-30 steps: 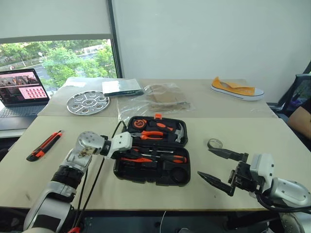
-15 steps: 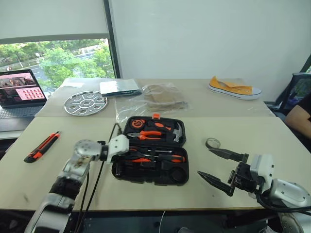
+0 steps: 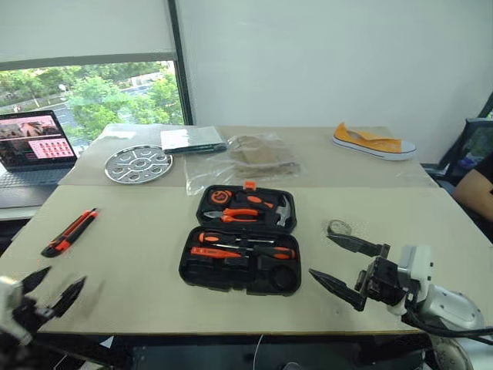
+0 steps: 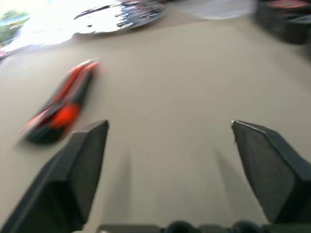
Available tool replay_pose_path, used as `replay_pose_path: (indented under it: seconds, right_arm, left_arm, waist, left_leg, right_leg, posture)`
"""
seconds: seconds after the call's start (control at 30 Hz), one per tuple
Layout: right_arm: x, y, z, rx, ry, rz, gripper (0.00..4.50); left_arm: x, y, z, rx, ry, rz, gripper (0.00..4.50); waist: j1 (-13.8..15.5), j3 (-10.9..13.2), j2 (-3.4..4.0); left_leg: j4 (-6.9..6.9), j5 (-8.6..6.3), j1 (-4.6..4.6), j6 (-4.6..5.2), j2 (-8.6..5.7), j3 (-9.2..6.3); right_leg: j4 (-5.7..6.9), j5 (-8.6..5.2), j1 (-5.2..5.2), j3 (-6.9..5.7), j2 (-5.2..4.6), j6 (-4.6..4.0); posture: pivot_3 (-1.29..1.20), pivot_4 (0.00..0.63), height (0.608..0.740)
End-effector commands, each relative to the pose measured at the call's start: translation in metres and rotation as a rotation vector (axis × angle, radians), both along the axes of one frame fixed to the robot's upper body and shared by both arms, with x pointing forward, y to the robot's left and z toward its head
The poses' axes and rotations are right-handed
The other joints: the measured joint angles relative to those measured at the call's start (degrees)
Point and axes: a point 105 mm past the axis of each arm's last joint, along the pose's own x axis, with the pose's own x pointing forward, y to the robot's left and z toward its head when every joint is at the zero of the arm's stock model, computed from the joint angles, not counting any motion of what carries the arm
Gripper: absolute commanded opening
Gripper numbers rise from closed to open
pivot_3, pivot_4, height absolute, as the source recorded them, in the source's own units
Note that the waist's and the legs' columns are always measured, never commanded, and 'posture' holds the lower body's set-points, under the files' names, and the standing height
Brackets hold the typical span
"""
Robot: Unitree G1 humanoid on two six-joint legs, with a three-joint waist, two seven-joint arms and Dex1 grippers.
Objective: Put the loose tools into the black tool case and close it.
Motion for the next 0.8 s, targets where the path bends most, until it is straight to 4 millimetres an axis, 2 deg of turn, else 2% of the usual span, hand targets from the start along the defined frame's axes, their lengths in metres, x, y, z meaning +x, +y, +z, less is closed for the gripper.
replay_pose_path:
  seconds: [0.03, 0.13, 0.2, 0.37, 0.57, 0.7, 0.8]
  right_arm:
    - [-0.003, 0.005, 0.011, 0.016, -0.054, 0.013, 4.50]
    - [-0.002, 0.007, 0.009, 0.013, -0.049, 0.017, 4.50]
    - [-0.001, 0.008, 0.009, 0.010, -0.048, 0.019, 4.50]
    - [0.000, 0.008, 0.008, 0.002, -0.045, 0.022, 4.50]
    - [0.001, 0.008, 0.009, -0.009, -0.047, 0.007, 4.50]
    - [0.000, 0.005, 0.010, -0.013, -0.054, -0.025, 4.50]
    - [-0.004, 0.002, 0.010, -0.015, -0.054, -0.057, 4.50]
  left_arm:
    - [-0.012, 0.014, 0.008, -0.022, -0.050, 0.120, 4.39]
    - [-0.005, 0.016, 0.009, -0.056, -0.055, 0.152, 4.39]
    - [0.012, 0.021, 0.015, -0.070, -0.043, 0.172, 4.39]
    - [0.065, 0.033, 0.032, -0.128, 0.041, 0.180, 4.39]
    - [0.128, 0.047, 0.043, -0.058, 0.214, 0.181, 4.39]
    - [0.146, 0.052, 0.037, -0.021, 0.296, 0.220, 4.39]
    - [0.152, 0.046, 0.025, -0.039, 0.365, 0.208, 4.39]
  waist:
    - [0.4, 0.0, -0.06]
    - [0.4, 0.0, -0.08]
    - [0.4, -0.1, -0.11]
    - [0.0, -0.1, -0.21]
    - [-0.7, -0.1, -0.22]
    - [-1.3, -0.1, -0.23]
    - [-1.7, -0.1, -0.24]
  left_leg:
    - [0.01, 0.00, 0.01, 0.00, -0.01, 0.00]
    - [0.02, 0.02, 0.15, -0.03, -0.01, -0.02]
    - [0.01, 0.04, 0.23, -0.06, 0.02, -0.03]
    - [-0.03, 0.18, 0.65, -0.30, 0.06, -0.13]
    - [-0.13, 0.20, 0.89, -0.35, -0.06, -0.11]
    - [-0.16, 0.28, 0.81, -0.48, -0.10, -0.02]
    - [-0.19, 0.23, 0.63, -0.70, -0.22, 0.00]
  right_leg:
    - [0.00, 0.00, 0.04, -0.02, -0.01, 0.00]
    - [0.05, 0.02, 0.18, -0.04, -0.01, -0.02]
    - [0.12, 0.03, 0.22, -0.04, 0.05, -0.05]
    - [0.22, 0.10, 0.52, -0.09, 0.33, -0.20]
    - [0.23, 0.10, 0.65, -0.07, 0.43, -0.26]
    - [0.23, 0.12, 0.45, -0.09, 0.40, -0.30]
    - [0.38, 0.15, -0.01, -0.06, 0.36, -0.32]
  posture:
    - [0.00, 0.150, 0.740]
    - [0.00, 0.150, 0.740]
    - [0.00, 0.150, 0.740]
    - [0.00, 0.150, 0.740]
    - [0.00, 0.150, 0.740]
    - [0.00, 0.150, 0.740]
    - [0.00, 0.150, 0.740]
